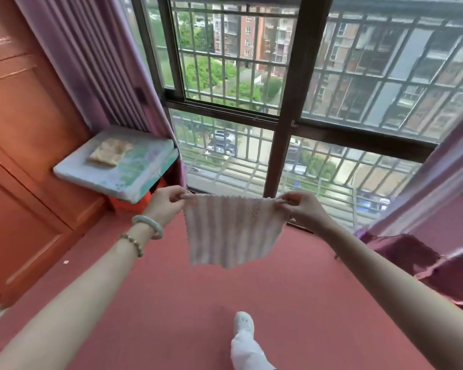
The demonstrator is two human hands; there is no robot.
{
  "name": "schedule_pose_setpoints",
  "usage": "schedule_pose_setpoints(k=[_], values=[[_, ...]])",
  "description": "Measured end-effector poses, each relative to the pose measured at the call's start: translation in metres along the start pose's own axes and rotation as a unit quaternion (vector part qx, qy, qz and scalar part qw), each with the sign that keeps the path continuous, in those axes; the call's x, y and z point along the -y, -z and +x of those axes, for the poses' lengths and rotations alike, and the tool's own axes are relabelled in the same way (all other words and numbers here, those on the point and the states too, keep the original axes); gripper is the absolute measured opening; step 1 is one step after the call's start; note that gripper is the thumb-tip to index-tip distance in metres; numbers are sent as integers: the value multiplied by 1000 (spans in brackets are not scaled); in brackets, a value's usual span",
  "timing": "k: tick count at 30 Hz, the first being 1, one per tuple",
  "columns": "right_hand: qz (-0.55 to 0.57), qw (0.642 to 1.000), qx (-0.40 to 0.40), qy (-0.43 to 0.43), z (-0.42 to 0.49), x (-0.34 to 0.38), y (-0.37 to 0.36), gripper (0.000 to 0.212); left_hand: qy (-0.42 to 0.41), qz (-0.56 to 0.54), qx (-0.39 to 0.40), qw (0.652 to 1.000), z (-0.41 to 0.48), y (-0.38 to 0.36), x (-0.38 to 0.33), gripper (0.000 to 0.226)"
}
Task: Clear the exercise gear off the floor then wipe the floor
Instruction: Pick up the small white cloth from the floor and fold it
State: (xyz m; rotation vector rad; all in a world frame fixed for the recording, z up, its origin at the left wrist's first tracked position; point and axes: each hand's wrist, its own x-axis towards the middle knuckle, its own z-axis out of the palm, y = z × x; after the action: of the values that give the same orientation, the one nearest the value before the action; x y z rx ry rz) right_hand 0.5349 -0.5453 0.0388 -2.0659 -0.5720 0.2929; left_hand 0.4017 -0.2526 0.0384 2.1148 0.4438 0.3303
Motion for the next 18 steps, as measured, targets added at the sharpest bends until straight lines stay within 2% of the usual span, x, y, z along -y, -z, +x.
schedule_pose_setpoints(k=[2, 12, 15, 18], values=[[-1, 1000, 9, 2, 36, 1, -6, 11, 1, -10, 2, 1000, 28, 7, 8, 8], [19, 999, 32, 33, 238, 10, -16, 6, 23, -55, -43, 997, 209, 38, 31, 22], [33, 999, 34, 25, 287, 14, -22, 12, 39, -51, -42, 997, 257, 46, 43, 23], [37, 999, 31, 16, 332, 15, -31, 5, 44, -56, -47, 996, 302, 52, 51, 23]])
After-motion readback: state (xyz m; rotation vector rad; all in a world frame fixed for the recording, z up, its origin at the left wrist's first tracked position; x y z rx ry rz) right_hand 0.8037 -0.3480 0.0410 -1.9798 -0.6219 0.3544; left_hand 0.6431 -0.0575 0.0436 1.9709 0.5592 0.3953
